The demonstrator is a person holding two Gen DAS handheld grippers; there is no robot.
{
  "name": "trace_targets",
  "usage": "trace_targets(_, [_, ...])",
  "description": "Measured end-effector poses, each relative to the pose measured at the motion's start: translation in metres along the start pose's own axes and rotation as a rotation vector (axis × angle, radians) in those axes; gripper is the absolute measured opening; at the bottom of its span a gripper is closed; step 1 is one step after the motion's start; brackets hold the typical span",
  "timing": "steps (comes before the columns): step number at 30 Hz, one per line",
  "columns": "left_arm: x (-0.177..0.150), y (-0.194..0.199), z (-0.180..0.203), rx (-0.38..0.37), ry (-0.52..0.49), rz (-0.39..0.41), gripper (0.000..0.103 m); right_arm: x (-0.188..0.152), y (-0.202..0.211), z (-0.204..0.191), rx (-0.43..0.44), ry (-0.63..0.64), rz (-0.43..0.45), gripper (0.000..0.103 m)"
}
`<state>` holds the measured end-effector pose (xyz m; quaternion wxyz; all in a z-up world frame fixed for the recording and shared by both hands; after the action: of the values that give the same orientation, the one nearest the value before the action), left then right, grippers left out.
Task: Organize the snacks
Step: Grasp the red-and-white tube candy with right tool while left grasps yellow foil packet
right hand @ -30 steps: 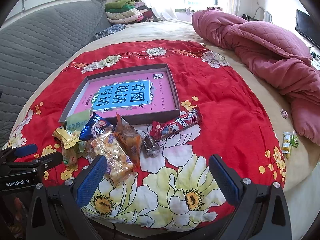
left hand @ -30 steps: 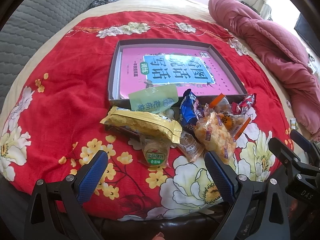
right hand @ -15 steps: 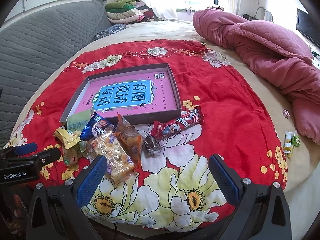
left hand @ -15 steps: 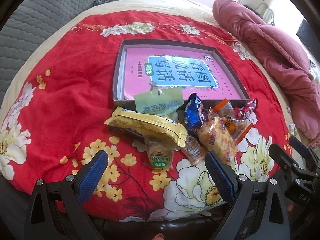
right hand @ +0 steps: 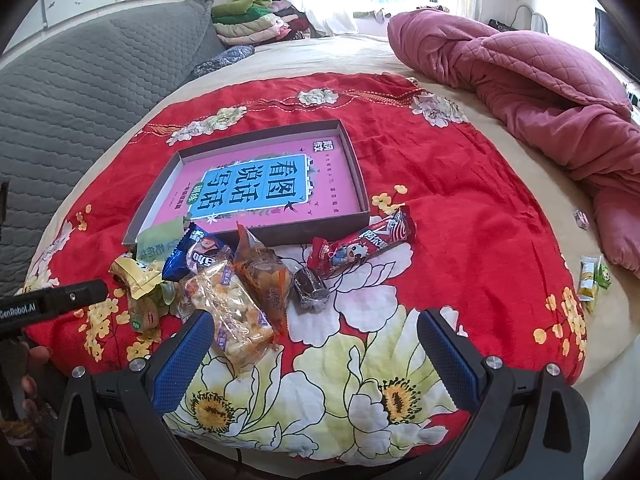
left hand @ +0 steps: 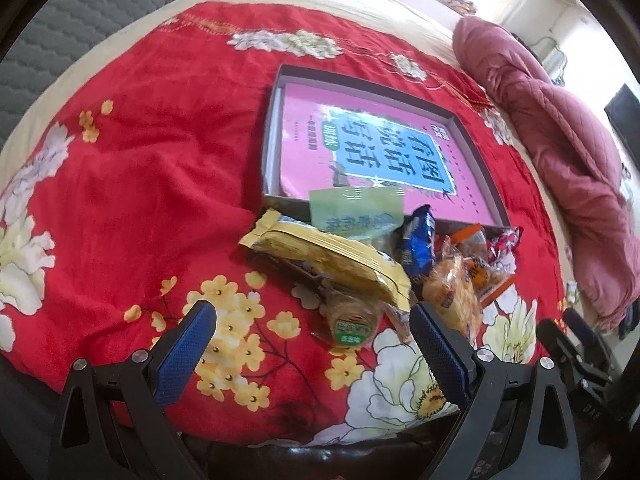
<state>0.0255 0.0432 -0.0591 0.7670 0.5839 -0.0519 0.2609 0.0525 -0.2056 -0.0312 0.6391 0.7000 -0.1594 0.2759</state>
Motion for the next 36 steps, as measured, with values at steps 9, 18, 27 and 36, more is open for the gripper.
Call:
trace_targets(9, [0.008, -0.015, -0.012, -0.117, 0.144, -0.051, 0.097, -0.001, -0.012, 0.003, 0.013, -0.021, -0.020, 0.102])
trace_targets(18, [0.023, -0.032, -0.010, -0.169, 0.218, -0.084, 0.089, 0.001, -0.024, 0.010, 0.016, -0.054, -0.033, 0.102])
trace_targets(27, [0.028, -0.048, -0.004, -0.218, 0.259, -0.132, 0.058, 0.006, -0.039, 0.016, 0.031, -0.113, -0.056, 0.102])
trace_targets(36, [0.031, -0.058, -0.006, -0.249, 0.288, -0.143, 0.049, 0.023, -0.061, 0.057, 0.004, -0.324, -0.067, 0.102])
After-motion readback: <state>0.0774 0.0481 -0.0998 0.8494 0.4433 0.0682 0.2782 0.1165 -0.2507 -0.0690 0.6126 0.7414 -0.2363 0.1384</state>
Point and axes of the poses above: each gripper's, at about its wrist camera, not at the fingertips, and y roughly against the way its jaws point, z to its right, x to its top, the point moved 5 cm from there along -y, roughly the way its jaws point, and after that the axes turned 3 degrees about -x, right-handed, at the moved point
